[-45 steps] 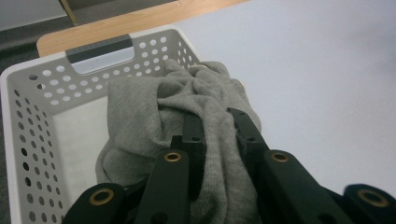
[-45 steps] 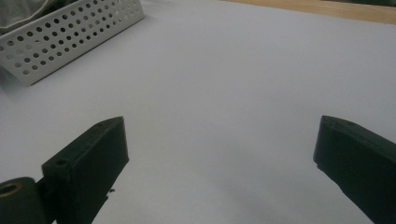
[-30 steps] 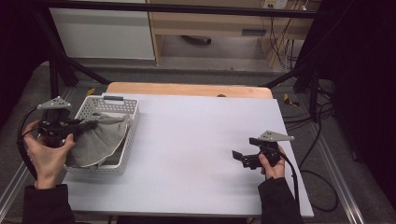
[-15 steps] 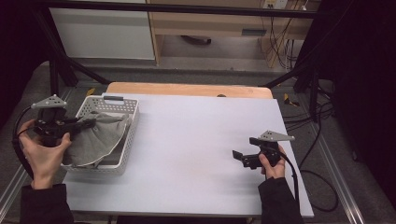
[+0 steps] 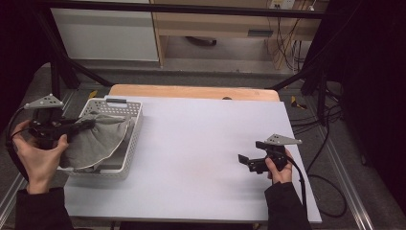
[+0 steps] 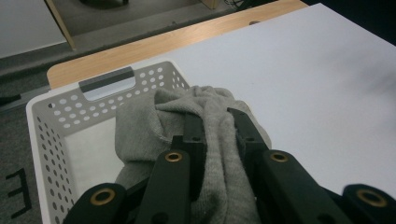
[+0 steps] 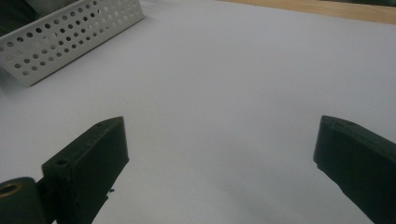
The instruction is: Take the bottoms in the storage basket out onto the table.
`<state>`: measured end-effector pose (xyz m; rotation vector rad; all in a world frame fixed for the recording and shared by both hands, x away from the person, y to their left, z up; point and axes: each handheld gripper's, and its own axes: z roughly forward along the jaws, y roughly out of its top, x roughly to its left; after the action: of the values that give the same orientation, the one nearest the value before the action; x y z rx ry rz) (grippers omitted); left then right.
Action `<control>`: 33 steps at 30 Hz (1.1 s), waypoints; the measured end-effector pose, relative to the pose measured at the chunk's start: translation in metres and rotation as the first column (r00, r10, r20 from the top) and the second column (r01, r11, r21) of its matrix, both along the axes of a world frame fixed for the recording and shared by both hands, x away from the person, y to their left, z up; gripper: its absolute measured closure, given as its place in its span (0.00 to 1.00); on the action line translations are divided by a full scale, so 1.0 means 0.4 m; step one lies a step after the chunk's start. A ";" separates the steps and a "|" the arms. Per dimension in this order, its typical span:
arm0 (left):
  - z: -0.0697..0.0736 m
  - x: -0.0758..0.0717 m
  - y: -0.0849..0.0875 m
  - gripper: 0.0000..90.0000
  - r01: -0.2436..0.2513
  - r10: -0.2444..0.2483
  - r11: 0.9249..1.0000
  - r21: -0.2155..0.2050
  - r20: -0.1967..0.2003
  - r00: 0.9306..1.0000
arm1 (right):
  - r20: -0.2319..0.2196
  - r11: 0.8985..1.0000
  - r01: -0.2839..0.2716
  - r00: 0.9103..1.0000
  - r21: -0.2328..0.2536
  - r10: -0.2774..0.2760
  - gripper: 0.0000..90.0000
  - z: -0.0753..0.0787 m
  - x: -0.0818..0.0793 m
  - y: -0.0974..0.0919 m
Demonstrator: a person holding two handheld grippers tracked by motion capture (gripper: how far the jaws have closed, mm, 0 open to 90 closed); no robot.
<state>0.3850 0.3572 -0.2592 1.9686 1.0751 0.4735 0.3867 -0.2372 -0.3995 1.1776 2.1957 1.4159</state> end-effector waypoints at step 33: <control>0.071 -0.022 0.001 0.87 0.028 -0.027 1.000 -0.001 0.041 0.999 | 0.001 1.000 0.000 1.000 -0.003 0.000 0.04 0.000 0.000 -0.001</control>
<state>0.3763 0.3575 -0.2306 1.9614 1.0211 0.4961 0.3868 -0.2375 -0.3994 1.1749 2.1964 1.4121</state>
